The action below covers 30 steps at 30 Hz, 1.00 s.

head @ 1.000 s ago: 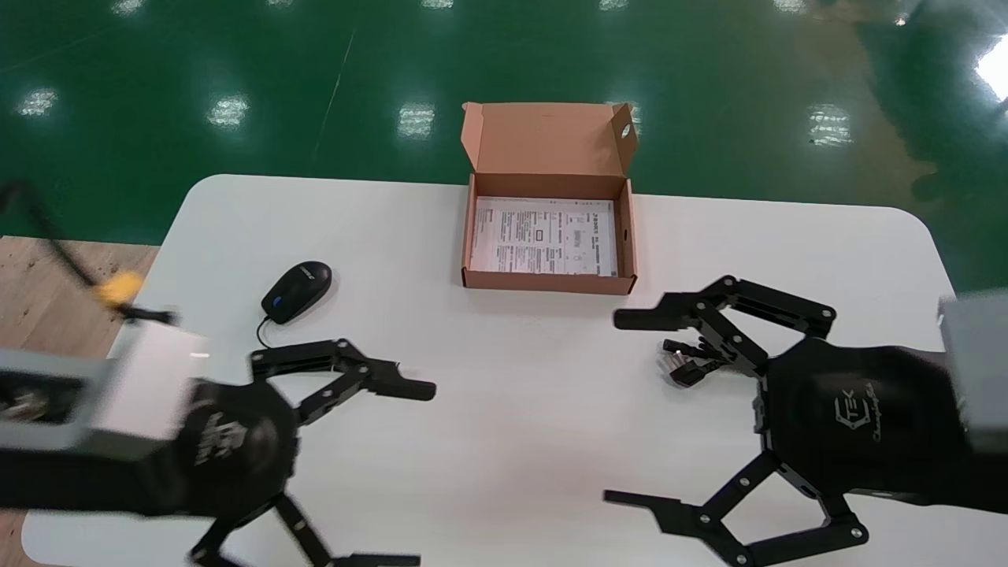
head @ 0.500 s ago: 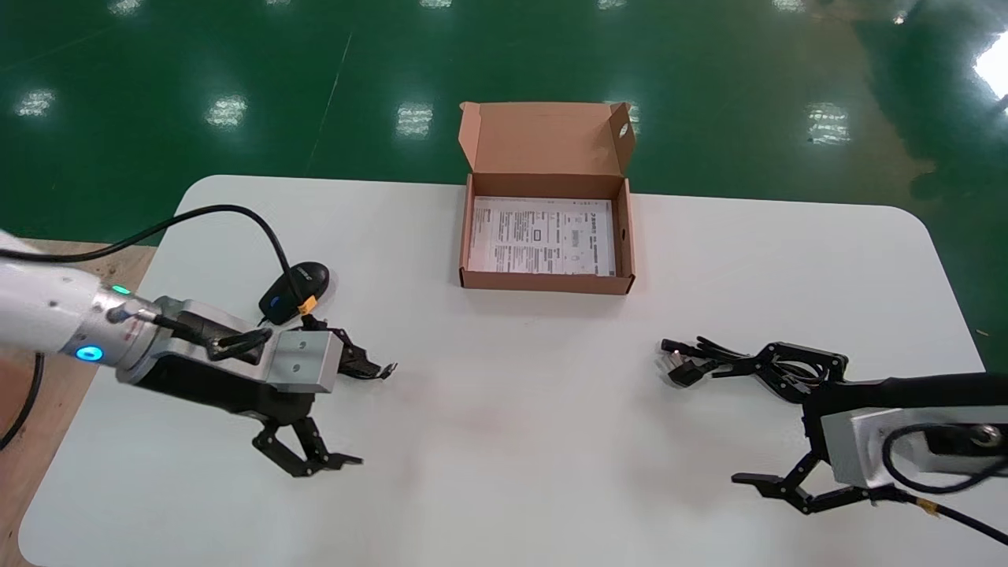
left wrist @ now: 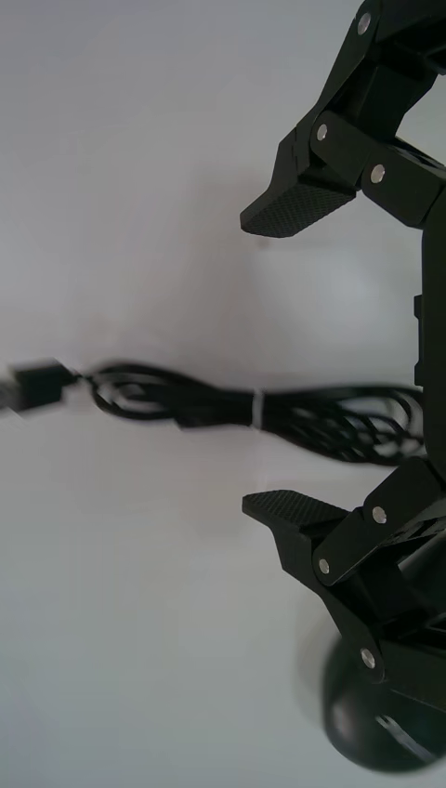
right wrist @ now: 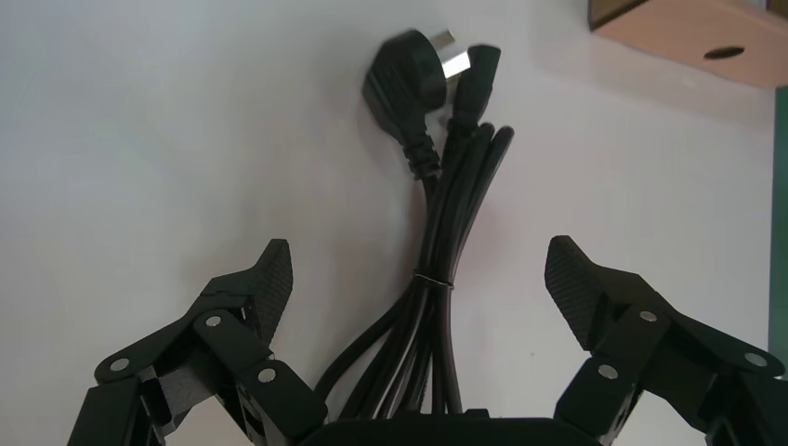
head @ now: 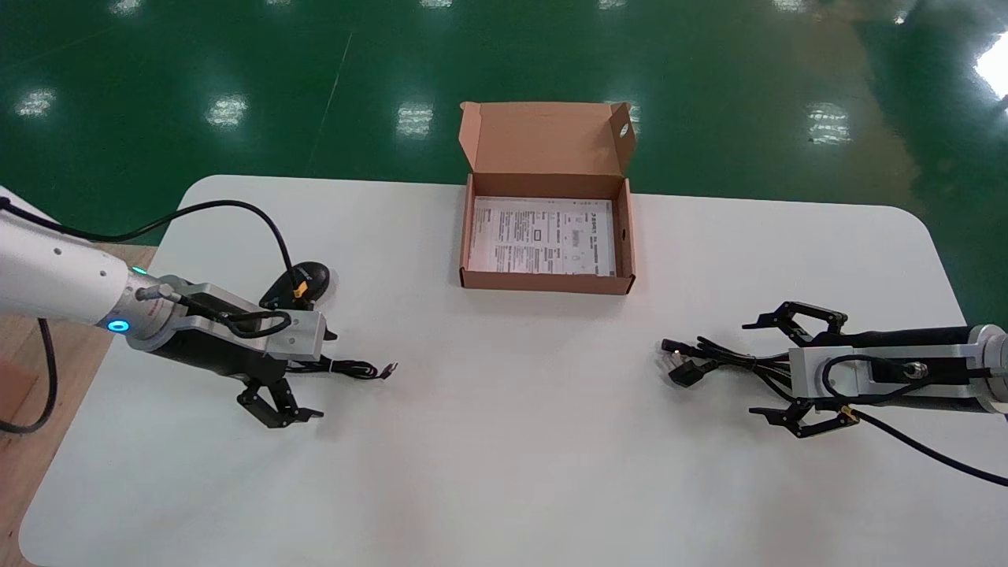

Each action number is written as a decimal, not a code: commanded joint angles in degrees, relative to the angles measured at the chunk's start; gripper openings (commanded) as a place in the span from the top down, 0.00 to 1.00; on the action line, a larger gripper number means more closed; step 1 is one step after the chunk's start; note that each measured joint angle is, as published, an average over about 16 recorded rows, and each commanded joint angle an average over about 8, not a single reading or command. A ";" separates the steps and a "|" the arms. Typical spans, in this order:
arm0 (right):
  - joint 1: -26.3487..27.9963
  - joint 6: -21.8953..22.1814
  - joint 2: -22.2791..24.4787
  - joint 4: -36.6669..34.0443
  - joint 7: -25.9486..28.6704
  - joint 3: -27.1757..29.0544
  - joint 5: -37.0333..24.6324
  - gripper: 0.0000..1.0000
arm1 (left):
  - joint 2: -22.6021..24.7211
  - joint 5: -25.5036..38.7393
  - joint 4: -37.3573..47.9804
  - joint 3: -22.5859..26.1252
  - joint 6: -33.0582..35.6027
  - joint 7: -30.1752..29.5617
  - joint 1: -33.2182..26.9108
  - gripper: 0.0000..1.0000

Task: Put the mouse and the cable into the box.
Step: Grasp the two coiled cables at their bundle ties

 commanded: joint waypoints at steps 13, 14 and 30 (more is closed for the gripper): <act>3.86 4.12 -4.48 -11.37 -2.95 -0.54 -1.44 0.46 | 3.23 0.15 11.34 -0.35 -5.96 8.34 -2.14 0.57; 3.97 4.31 -4.61 -11.75 -2.93 -0.54 -1.47 0.58 | 3.34 0.13 11.63 -0.36 -6.04 8.53 -2.18 0.70; 3.87 4.17 -4.49 -11.36 -2.92 -0.49 -1.30 1.00 | 3.22 0.03 11.22 -0.38 -5.87 8.36 -2.12 1.00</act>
